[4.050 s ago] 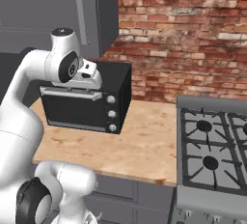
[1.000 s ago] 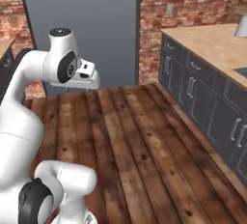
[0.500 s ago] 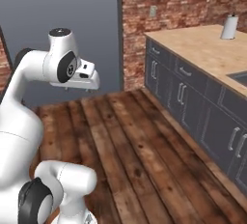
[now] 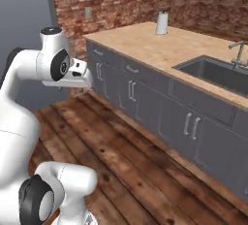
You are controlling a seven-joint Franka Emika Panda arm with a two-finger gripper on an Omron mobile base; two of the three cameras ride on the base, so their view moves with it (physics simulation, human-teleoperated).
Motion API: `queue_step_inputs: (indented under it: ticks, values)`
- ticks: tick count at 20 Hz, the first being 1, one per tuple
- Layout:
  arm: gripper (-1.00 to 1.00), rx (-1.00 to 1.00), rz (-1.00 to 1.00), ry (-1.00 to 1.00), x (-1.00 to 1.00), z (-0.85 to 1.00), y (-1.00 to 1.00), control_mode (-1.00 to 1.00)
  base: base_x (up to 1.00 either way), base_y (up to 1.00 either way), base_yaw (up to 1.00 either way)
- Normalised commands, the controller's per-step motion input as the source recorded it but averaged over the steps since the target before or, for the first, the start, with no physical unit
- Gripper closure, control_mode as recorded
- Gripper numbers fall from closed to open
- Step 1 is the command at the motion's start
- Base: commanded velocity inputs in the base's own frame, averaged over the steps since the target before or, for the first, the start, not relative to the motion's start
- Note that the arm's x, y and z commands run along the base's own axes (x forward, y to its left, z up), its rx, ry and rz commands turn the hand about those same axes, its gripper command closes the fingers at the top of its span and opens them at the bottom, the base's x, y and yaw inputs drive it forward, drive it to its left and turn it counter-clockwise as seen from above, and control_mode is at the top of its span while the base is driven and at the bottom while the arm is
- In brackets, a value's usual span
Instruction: Navigate to the stand mixer.
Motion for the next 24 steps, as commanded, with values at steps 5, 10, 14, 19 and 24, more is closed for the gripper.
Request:
queue_step_inputs:
  ticks: [5, 10, 14, 19, 24]
  values:
    - [-1.0, 0.0, 0.0, 0.0, 0.0, 0.0, 0.0, 1.0, 0.0, -0.04, -0.93]
    - [-1.0, 0.0, 0.0, 0.0, 0.0, 0.0, 0.0, 1.0, 0.0, -0.03, -0.91]
    - [-1.0, 0.0, 0.0, 0.0, 0.0, 0.0, 0.0, 1.0, 0.22, -0.05, -0.81]
    - [-1.0, 0.0, 0.0, 0.0, 0.0, 0.0, 0.0, 1.0, 0.43, -0.13, -0.73]
    - [-1.0, 0.0, 0.0, 0.0, 0.0, 0.0, 0.0, 1.0, 0.58, -0.16, -0.66]
